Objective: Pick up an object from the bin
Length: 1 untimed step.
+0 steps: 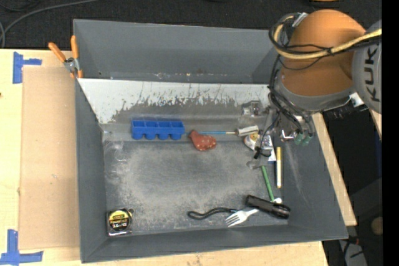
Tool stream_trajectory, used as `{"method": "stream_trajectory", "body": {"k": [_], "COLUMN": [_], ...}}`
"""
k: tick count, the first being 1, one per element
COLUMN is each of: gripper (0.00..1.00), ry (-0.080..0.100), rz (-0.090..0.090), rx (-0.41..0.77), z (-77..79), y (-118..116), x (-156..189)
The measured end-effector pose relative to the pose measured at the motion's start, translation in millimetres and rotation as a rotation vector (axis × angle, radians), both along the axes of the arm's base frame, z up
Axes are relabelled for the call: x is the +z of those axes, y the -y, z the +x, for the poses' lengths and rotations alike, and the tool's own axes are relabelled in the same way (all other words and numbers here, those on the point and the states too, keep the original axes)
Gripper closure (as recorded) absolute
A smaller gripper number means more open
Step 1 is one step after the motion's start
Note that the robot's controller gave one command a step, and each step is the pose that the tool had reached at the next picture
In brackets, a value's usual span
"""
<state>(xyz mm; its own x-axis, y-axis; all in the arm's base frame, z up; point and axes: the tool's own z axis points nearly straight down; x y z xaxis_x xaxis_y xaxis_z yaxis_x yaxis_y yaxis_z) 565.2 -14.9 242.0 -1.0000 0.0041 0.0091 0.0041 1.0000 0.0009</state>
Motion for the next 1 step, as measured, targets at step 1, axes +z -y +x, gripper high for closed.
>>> {"method": "stream_trajectory", "body": {"k": [1], "gripper": [0.00], "ry": [0.008], "rz": [0.000], "rx": [0.000], "z": [1.3], "y": [-0.1], "x": [4.0]}}
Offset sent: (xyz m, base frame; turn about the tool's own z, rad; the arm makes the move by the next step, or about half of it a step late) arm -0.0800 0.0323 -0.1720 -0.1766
